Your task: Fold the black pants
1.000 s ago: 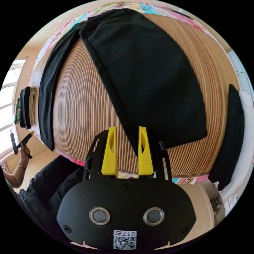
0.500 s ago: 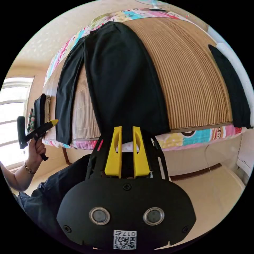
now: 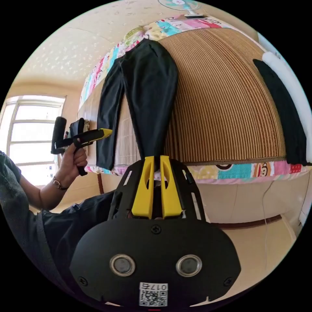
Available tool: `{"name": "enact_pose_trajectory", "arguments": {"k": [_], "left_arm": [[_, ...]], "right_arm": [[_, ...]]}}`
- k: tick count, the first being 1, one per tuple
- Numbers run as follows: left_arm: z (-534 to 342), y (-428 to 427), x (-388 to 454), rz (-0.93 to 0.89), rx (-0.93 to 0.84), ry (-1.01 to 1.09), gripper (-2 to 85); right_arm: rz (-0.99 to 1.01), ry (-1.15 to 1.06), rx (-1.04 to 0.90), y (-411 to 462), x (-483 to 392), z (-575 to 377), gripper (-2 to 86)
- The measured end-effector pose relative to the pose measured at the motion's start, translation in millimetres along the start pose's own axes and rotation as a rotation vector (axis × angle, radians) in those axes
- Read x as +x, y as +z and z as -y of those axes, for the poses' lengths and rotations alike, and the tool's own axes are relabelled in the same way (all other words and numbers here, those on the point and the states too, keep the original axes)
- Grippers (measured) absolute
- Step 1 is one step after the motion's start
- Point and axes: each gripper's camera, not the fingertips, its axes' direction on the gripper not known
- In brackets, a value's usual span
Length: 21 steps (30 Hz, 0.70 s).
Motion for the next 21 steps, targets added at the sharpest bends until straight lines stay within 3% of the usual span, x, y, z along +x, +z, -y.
{"name": "enact_pose_trajectory", "arguments": {"k": [3, 7, 10, 12, 14, 16, 18, 21], "left_arm": [[14.0, -16.3, 24.7, -0.109, 0.011, 0.038, 16.0], [31.1, -29.3, 43.2, -0.025, -0.013, 0.112, 17.3], [37.2, -9.1, 32.4, 0.024, -0.111, 0.104, 3.9], [34.2, -6.1, 22.9, 0.027, -0.116, 0.108, 0.8], [32.2, -7.1, 13.8, 0.034, -0.12, 0.101, 0.0], [30.8, -12.3, 4.8, -0.025, -0.112, 0.069, -0.4], [28.0, -14.1, 3.4, -0.052, -0.103, 0.058, -0.5], [22.3, -14.9, 8.7, -0.066, -0.088, 0.072, -0.7]], "right_arm": [[0.07, -0.17, -0.025, -11.3, -56.6, 1.6, 3.5], [0.116, -0.328, -0.084, 2.4, -117.9, 8.7, 2.8], [0.183, -0.41, -0.162, 16.0, -136.9, 15.4, 1.8], [0.162, -0.599, -0.316, 27.0, -139.0, 16.8, 1.5], [-0.063, -0.722, -0.483, 40.3, -109.4, 31.8, 1.7], [-0.232, -0.688, -0.48, 41.9, -70.9, 72.8, 2.6], [-0.262, -0.57, -0.414, 37.5, -30.4, 143.4, 4.6], [-0.009, -0.28, -0.23, 28.4, 28.8, 287.8, 7.5]]}}
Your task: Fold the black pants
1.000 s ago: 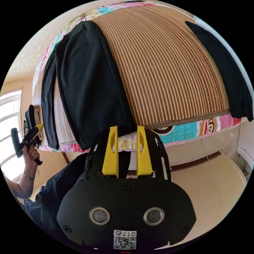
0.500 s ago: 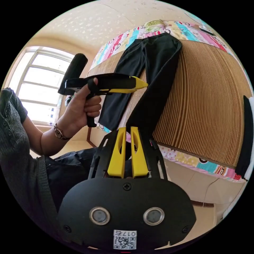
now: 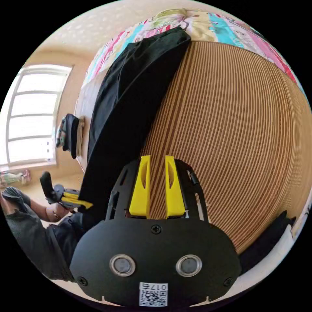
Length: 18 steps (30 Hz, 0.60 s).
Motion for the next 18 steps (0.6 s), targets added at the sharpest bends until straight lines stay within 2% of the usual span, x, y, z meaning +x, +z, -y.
{"name": "enact_pose_trajectory", "arguments": {"k": [2, 5, 9, 12, 14, 15, 17, 18], "left_arm": [[-2.8, -0.9, 3.2, -0.001, 0.006, 0.012, -0.7], [-10.2, -7.1, 2.5, 0.004, 0.022, 0.028, -0.7], [-28.6, -21.6, -17.4, -0.044, 0.089, -0.005, -0.8], [-36.4, -26.8, -33.2, -0.089, 0.117, -0.044, -0.8], [-43.9, -32.9, -41.1, -0.12, 0.149, -0.049, -0.8], [-51.6, -39.2, -47.5, -0.163, 0.172, -0.048, -0.8], [-70.0, -54.4, -61.7, -0.24, 0.221, -0.071, -0.8], [-87.1, -67.4, -72.5, -0.297, 0.255, -0.086, -0.8]], "right_arm": [[0.174, 0.143, 0.195, -19.3, 55.8, 88.1, 9.6], [0.302, 0.28, 0.383, -26.9, 88.2, 169.8, 11.8], [0.229, 0.324, 0.423, -13.0, 75.5, 236.6, 12.3], [-0.05, 0.39, 0.354, 4.3, 46.8, 273.4, 6.8], [-0.357, 0.334, 0.337, 8.1, 0.4, 288.6, 3.2], [-0.447, 0.312, 0.343, 8.1, -16.7, 290.8, 2.9], [-0.705, 0.149, 0.499, 7.7, -109.2, 283.6, 2.3], [-0.724, 0.084, 0.535, 9.3, -134.6, 280.0, 2.2]]}}
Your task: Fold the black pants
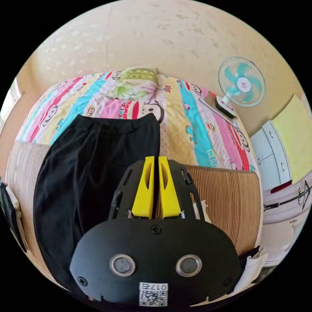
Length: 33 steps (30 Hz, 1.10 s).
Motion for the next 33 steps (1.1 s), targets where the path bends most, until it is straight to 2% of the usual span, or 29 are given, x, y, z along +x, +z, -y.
{"name": "enact_pose_trajectory", "arguments": {"k": [2, 5, 9, 12, 13, 15, 17, 22, 24, 26, 29, 33], "left_arm": [[-24.2, -31.1, -9.4, -0.041, 0.05, -0.024, -0.8], [-65.6, -87.2, -27.5, -0.015, 0.137, -0.106, -0.8], [-93.2, -158.8, -55.6, 0.179, 0.241, -0.173, -0.8], [-93.1, -178.1, -78.7, 0.359, 0.21, -0.158, -0.7], [-91.4, -176.0, -91.0, 0.42, 0.165, -0.161, -0.6], [-88.9, -165.7, -107.8, 0.491, 0.086, -0.163, -0.6], [-87.9, -158.0, -115.8, 0.529, 0.05, -0.144, -0.5], [-81.9, -166.3, -116.4, 0.417, 0.013, -0.134, -0.6], [-78.2, -169.6, -115.0, 0.379, -0.016, -0.135, -0.6], [-73.8, -171.6, -112.0, 0.363, -0.055, -0.13, -0.6], [-66.0, -173.2, -102.8, 0.357, -0.114, -0.104, -0.6], [-53.8, -171.6, -86.4, 0.378, -0.202, -0.047, -0.6]], "right_arm": [[-0.02, -0.155, 0.159, -56.6, -77.5, -4.9, 2.1], [0.108, -0.215, 0.222, -89.0, -160.5, 1.4, 2.2], [0.235, -0.149, 0.153, -69.0, -243.4, 18.9, 2.7], [0.351, -0.144, 0.047, -25.7, -295.1, 23.8, 3.6], [0.396, -0.148, -0.043, -2.3, -309.6, 22.4, 4.2], [0.423, -0.093, -0.141, 21.8, -314.5, 14.6, 5.0], [0.458, -0.04, -0.093, 15.3, -301.6, -7.1, 5.6], [0.57, -0.147, -0.048, -43.2, -249.2, -111.2, 7.4], [0.557, -0.125, -0.102, -55.4, -222.6, -170.7, 7.7], [0.579, -0.064, -0.292, -55.9, -200.9, -256.5, 8.4], [0.562, 0.063, -0.45, -67.0, -195.6, -353.1, 9.4], [0.462, 0.135, -0.537, -79.8, -213.6, -411.4, 10.7]]}}
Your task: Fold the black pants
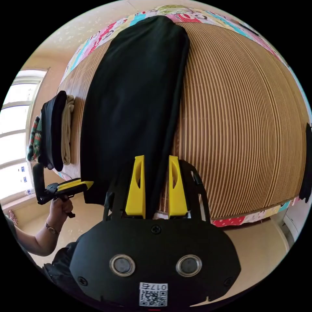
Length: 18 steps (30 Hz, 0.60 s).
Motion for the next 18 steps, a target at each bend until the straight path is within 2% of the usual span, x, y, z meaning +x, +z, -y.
{"name": "enact_pose_trajectory", "arguments": {"k": [7, 13, 18], "left_arm": [[12.5, -11.1, 29.9, 0.051, -0.079, 0.056, -0.5], [17.1, -18.9, 55.8, 0.103, -0.1, 0.029, -0.5], [19.5, -21.6, 72.8, 0.136, -0.112, 0.018, -0.5]], "right_arm": [[0.001, 0.056, 0.0, 20.9, -9.2, -41.9, 9.8], [-0.078, 0.106, 0.149, 4.3, -18.1, -75.4, 8.6], [-0.015, 0.092, 0.045, 32.6, -5.2, -69.0, 7.5]]}}
